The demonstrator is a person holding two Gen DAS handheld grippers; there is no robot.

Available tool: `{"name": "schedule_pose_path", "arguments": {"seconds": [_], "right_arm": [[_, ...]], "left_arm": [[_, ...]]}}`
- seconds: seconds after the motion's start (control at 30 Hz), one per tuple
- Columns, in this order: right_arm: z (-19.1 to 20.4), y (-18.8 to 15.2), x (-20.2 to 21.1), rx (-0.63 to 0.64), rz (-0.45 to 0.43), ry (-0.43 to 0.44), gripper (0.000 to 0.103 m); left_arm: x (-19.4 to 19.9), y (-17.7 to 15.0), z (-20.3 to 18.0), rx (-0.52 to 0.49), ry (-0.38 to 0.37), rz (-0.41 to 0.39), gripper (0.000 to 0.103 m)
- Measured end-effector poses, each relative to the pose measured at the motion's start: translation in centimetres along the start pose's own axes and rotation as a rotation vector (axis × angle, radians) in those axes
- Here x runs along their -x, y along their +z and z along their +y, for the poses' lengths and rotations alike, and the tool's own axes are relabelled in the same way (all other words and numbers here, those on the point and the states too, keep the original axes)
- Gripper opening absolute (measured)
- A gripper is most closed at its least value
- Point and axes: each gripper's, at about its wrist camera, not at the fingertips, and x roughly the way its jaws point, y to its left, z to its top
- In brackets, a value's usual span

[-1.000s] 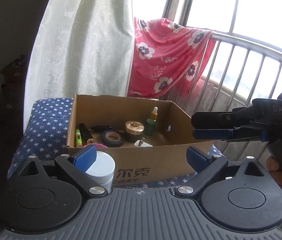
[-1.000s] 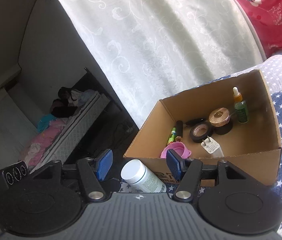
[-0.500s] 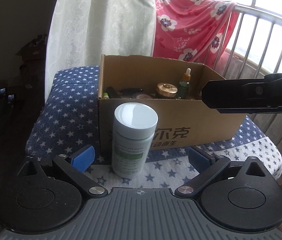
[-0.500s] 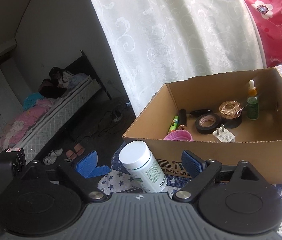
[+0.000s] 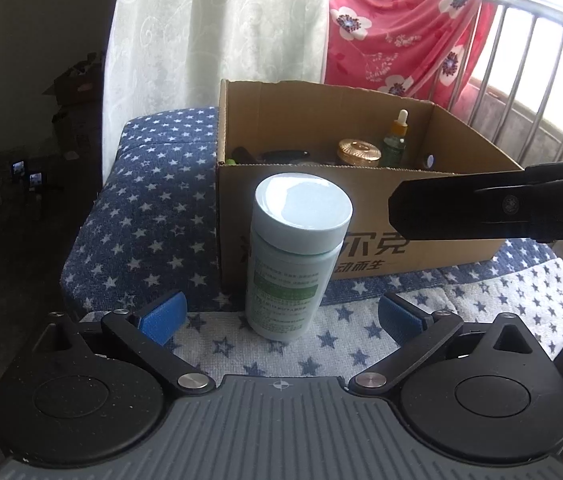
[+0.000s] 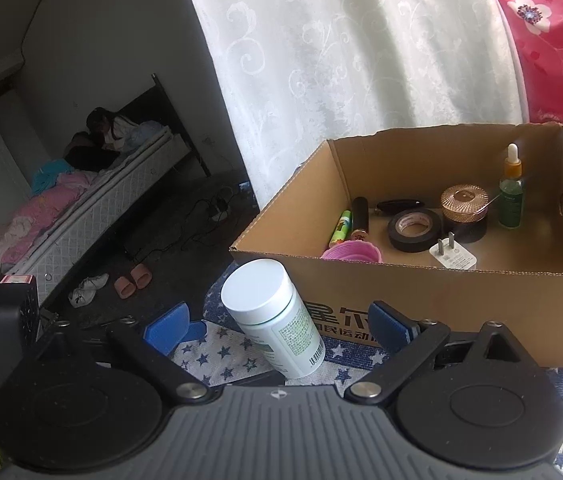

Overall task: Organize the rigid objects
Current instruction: 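Move the right gripper back out to the white supplement bottle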

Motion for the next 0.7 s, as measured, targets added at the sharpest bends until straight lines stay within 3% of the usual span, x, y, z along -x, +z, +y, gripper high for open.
{"name": "schedule_pose_path", "arguments": {"seconds": [0.3,0.47,0.7], "right_arm": [[-0.2,-0.5,-1.4,0.002,0.033,0.010,0.099],[-0.1,-0.8,-1.3,-0.004,-0.006,0.004,0.099],[1.0,-0.7,-1.4,0.070,-0.056,-0.057,0.103]], "left_arm": [[-0.8,-0.9,0.9,0.026,0.007,0.030,0.103],[-0.9,-1.8,1.3,0.064,0.008,0.028,0.103],[0.0,-2.6,1.3,0.053,0.036,-0.067,0.103]]}}
